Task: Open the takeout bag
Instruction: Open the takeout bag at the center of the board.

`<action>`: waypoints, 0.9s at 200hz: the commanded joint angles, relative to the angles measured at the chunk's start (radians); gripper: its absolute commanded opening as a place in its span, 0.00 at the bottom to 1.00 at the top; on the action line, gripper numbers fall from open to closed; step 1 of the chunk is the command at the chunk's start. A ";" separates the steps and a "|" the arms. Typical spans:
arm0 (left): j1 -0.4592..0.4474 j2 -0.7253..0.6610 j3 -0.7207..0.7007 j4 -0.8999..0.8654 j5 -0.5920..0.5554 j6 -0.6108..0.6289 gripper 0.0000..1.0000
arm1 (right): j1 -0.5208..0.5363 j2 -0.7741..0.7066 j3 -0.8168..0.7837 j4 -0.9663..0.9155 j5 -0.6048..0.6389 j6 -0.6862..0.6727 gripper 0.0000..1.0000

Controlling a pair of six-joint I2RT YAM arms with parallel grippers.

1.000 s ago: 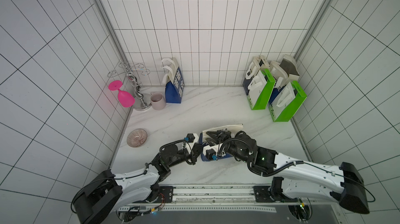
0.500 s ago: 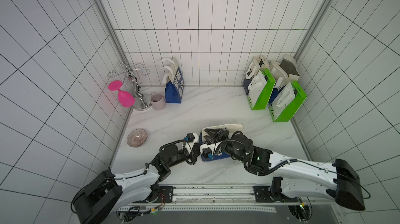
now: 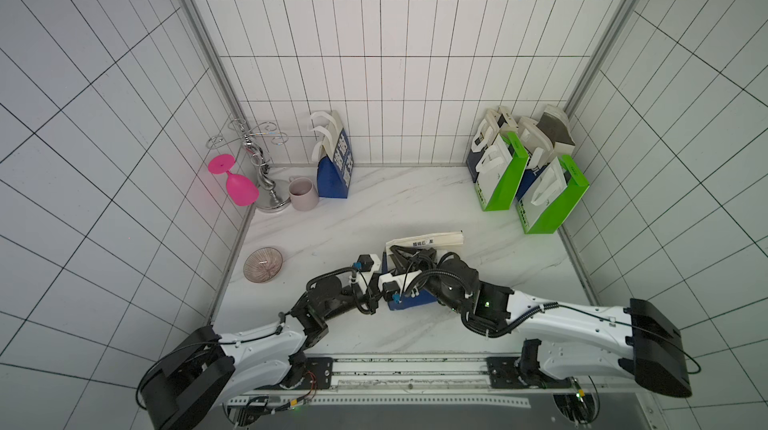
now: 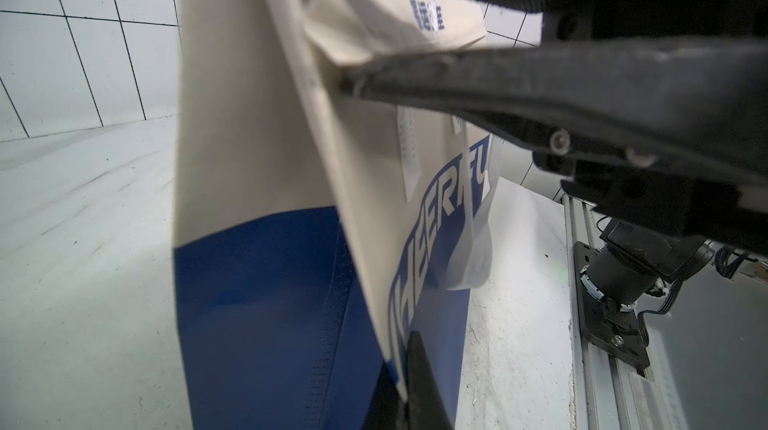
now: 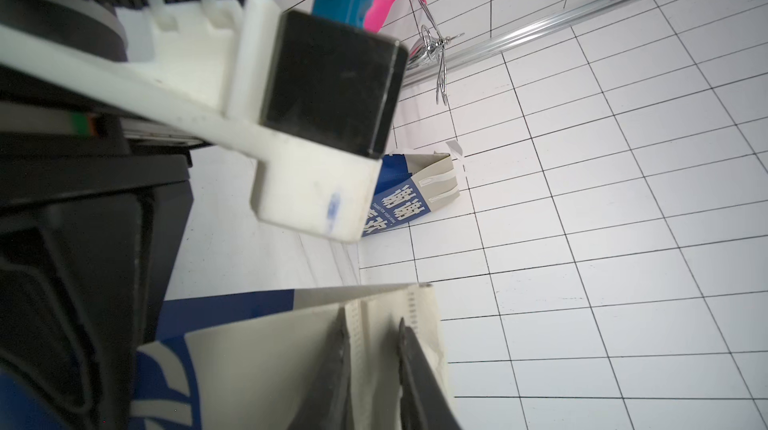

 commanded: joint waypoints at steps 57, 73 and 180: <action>-0.022 0.008 0.023 -0.002 0.036 0.018 0.00 | 0.001 0.013 0.007 0.007 0.063 0.097 0.00; -0.023 0.005 0.024 -0.004 0.035 0.019 0.00 | 0.001 0.009 0.026 -0.002 0.084 0.153 0.00; -0.024 -0.006 0.024 -0.018 0.026 0.019 0.00 | 0.001 -0.031 0.089 -0.042 0.164 0.379 0.00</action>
